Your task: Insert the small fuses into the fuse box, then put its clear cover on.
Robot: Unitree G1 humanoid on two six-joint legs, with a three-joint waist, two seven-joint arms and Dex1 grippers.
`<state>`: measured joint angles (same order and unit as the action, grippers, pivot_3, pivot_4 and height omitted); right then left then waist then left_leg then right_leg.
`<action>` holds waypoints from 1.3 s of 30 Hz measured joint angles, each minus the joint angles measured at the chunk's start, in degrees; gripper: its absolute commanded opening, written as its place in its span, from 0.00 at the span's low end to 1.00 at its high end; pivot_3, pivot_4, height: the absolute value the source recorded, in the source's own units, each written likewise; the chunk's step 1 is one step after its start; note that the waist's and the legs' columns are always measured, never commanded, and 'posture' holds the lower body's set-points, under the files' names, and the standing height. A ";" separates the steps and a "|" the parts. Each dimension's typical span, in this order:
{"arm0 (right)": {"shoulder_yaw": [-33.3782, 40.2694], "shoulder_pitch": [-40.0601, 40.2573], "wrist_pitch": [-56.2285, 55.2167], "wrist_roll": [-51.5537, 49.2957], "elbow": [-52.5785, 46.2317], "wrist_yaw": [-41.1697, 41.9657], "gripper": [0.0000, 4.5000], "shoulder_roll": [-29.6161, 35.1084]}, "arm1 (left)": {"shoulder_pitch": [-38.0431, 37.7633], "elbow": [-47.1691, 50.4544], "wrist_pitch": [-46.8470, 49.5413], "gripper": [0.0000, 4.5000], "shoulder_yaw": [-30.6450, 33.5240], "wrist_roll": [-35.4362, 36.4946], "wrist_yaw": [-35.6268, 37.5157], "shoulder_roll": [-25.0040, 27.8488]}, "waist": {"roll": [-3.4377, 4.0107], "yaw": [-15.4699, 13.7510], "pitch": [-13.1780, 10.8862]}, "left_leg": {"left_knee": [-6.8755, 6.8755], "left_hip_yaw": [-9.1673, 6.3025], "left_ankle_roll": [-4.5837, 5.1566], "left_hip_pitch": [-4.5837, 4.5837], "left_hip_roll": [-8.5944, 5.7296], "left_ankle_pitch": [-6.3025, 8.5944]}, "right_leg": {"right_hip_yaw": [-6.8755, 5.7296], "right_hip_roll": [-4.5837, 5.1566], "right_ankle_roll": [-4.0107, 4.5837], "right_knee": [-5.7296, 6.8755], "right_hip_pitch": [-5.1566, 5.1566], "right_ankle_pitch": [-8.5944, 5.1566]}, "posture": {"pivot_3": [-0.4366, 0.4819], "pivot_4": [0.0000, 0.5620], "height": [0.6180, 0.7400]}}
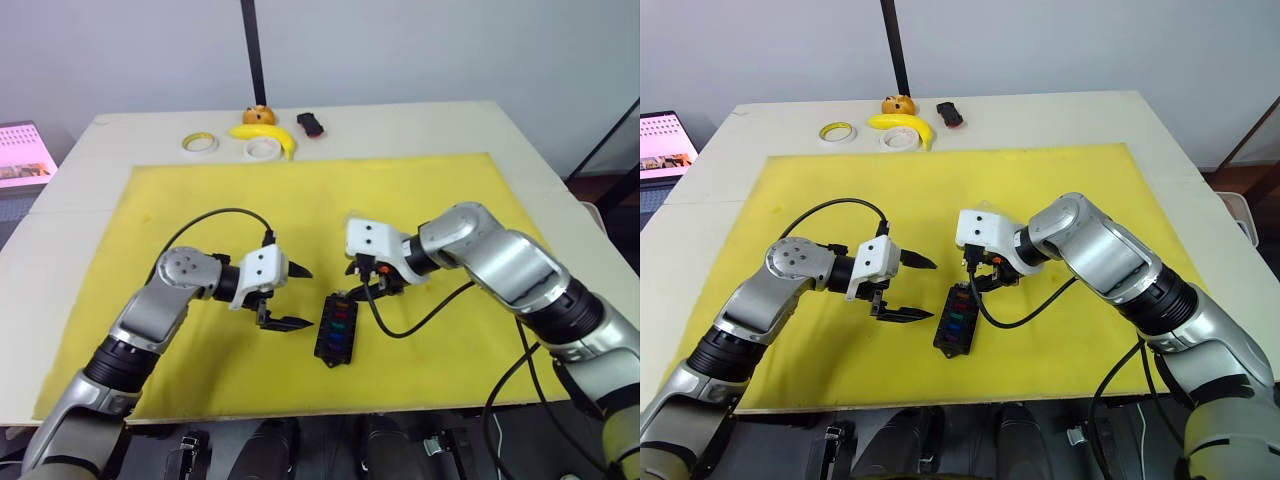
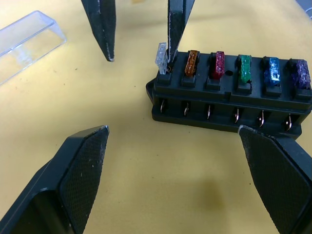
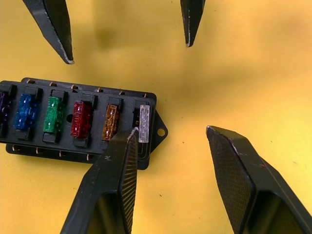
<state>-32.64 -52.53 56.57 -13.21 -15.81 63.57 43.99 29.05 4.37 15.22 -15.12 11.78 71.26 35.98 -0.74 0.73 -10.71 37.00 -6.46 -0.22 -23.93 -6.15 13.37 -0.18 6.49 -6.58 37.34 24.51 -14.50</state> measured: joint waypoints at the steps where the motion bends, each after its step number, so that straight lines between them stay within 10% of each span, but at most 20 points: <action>1: 0.08 0.00 0.00 -0.05 0.01 0.07 0.54 -0.01 | 0.02 -0.09 -0.08 1.00 0.00 -0.02 0.00 -0.02 | 0.00 -0.01 0.00 | 0.00 0.00 0.00 0.00 0.00 0.00 | 0.00 0.00 0.00 0.00 0.00 0.00 | 0.48 0.27 1.00; 16: 6.02 -0.22 -2.01 -2.91 -0.73 3.85 0.54 0.53 | 0.57 -1.77 -0.98 1.00 0.02 -0.06 -0.10 -0.14 | 0.00 0.00 0.00 | 0.01 0.00 0.00 0.00 0.00 0.00 | 0.00 0.00 0.00 0.01 0.00 0.00 | 0.48 0.27 1.00; 22: 10.90 3.94 -5.68 -6.04 -0.80 3.77 0.01 -1.26 | 0.56 -1.69 -0.78 1.00 0.05 0.04 -0.14 -0.11 | -0.01 -0.07 0.00 | 0.03 -0.01 0.00 0.00 -0.01 0.00 | 0.00 0.00 -0.01 0.00 -0.03 0.01 | 0.48 0.27 1.00; 39: 17.52 16.72 -18.32 -9.05 5.04 1.84 0.01 -7.01 | -0.59 1.04 1.97 1.00 0.00 1.01 2.08 1.22 | 0.00 0.05 0.01 | 0.04 -0.01 0.00 0.03 0.00 0.00 | 0.01 -0.02 -0.01 0.02 -0.04 0.03 | 0.48 0.27 1.00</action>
<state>-15.12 -35.81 38.25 -22.26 -10.77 65.41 36.98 28.46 5.41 17.20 -15.11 12.79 73.35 37.20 -0.74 0.78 -10.70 37.04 -6.47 -0.22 -23.90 -6.14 13.37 -0.17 6.47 -6.59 37.36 24.47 -14.48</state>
